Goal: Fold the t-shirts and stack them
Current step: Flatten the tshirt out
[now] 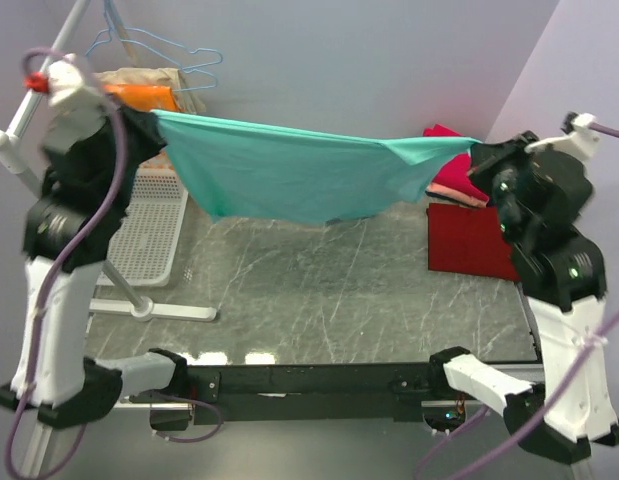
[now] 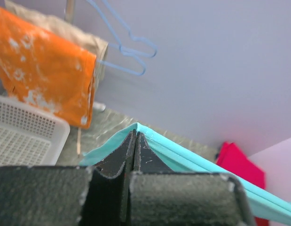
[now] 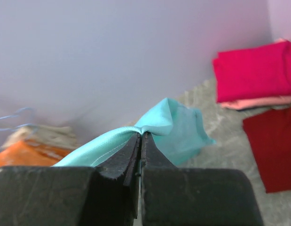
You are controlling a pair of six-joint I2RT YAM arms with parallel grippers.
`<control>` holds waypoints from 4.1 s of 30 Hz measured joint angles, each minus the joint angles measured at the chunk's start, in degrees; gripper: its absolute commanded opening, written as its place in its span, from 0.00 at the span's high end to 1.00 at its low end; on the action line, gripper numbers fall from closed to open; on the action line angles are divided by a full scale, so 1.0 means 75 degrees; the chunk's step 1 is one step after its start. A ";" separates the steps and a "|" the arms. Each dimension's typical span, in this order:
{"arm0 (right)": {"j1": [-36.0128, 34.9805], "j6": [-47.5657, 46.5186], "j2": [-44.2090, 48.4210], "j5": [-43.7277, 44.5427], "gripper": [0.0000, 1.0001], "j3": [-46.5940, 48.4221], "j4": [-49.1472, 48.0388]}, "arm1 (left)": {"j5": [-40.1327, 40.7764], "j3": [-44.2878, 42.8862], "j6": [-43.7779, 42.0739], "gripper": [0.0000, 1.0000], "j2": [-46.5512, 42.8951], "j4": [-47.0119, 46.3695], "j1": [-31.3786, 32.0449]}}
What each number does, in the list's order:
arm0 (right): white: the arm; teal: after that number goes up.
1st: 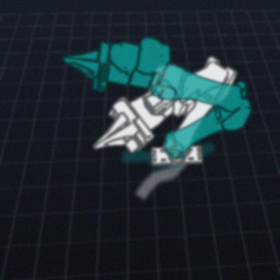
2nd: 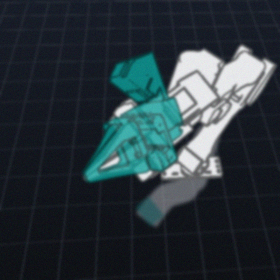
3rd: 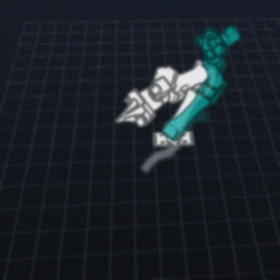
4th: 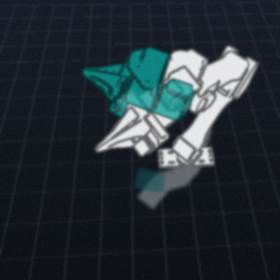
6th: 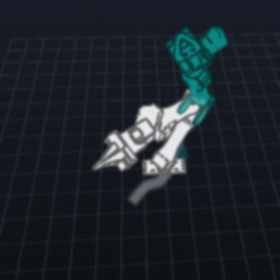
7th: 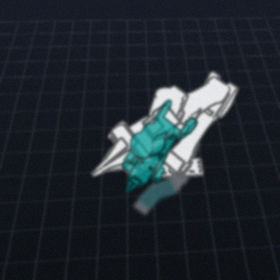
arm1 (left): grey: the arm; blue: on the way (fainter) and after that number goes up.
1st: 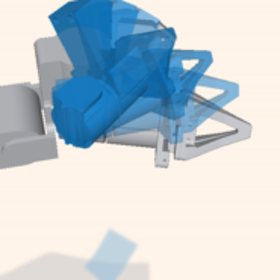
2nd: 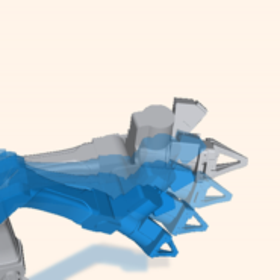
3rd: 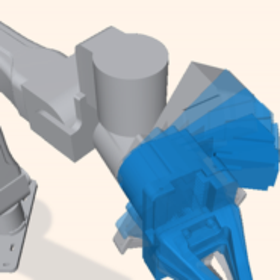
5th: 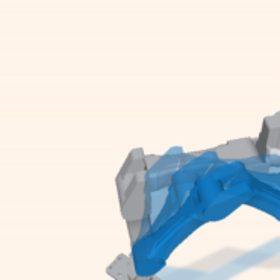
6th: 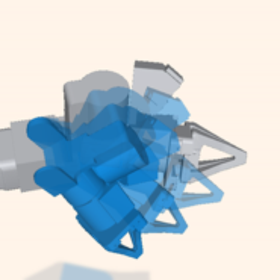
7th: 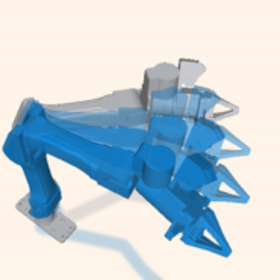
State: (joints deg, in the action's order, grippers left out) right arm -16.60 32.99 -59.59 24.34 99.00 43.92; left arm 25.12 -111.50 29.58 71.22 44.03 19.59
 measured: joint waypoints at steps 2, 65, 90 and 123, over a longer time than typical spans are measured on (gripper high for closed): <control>-0.0003 -0.0087 0.0393 -0.0289 1.00 0.0015 -0.0122 | -0.0073 0.0000 0.0012 0.99 -0.0513 -0.0015 0.0000; 0.0017 -0.1632 0.1565 -0.1486 1.00 -0.0073 -0.1189 | -0.0119 0.1352 0.0178 0.99 -0.1507 -0.0729 -0.0256; 0.0017 -0.1469 0.0498 -0.1886 1.00 -0.0131 -0.1451 | 0.0009 0.1192 -0.0204 0.99 0.0026 -0.0624 -0.0271; 0.0020 -0.1728 -0.0338 -0.2451 1.00 -0.0391 -0.2046 | -0.0373 -0.0064 -0.0224 0.99 0.2005 -0.0551 -0.0277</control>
State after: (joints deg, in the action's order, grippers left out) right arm -16.45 20.03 -62.13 5.96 96.07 28.58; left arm 22.33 -111.98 27.90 86.26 39.90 17.52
